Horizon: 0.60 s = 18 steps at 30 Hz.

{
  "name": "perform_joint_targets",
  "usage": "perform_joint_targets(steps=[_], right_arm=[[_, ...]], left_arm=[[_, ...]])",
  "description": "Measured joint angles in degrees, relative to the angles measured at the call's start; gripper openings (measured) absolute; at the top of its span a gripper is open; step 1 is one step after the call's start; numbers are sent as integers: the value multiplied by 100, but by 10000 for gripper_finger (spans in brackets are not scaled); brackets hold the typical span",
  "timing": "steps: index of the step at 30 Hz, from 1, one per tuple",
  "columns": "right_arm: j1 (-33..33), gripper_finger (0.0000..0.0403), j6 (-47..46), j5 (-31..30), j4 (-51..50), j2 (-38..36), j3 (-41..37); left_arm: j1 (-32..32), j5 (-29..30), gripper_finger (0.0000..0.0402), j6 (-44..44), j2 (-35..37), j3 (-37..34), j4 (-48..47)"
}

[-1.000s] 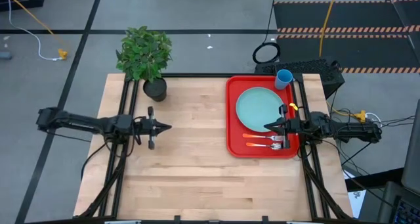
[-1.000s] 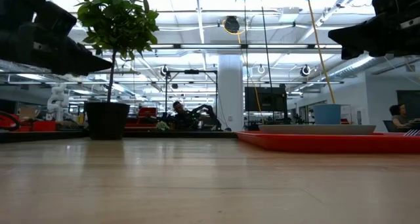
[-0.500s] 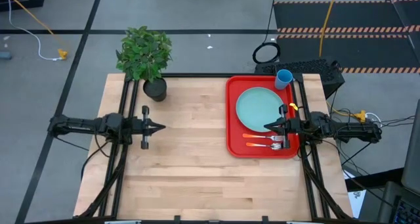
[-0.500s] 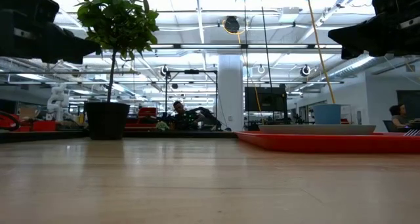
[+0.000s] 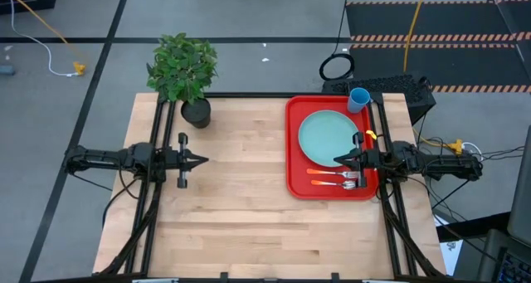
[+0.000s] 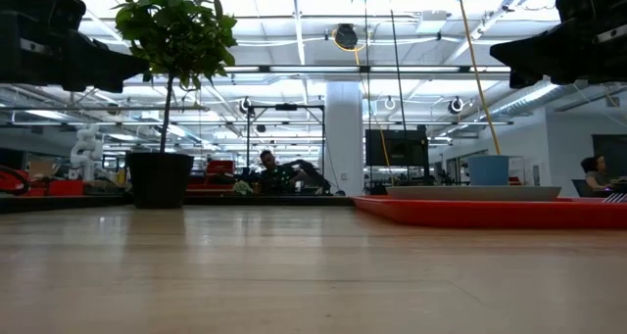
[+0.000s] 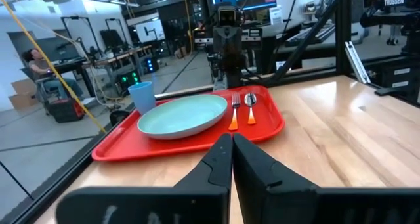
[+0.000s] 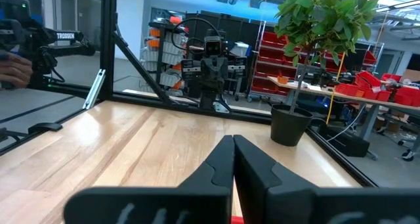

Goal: Pick and place plate/cup/fork/spoon on tray
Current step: Return to Home Position

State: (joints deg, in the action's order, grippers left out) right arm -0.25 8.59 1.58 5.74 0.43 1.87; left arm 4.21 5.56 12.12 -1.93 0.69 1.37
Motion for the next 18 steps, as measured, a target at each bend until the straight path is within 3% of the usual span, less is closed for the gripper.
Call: perform_joint_targets(steps=[7, 18], right_arm=[[0, 0, 1, -2, 0, 0, 0], [-1, 0, 1, -2, 0, 2, 0]], left_arm=[[0, 1, 5, -25, 0, 0, -4], [0, 25, 44, -20, -4, -15, 182]])
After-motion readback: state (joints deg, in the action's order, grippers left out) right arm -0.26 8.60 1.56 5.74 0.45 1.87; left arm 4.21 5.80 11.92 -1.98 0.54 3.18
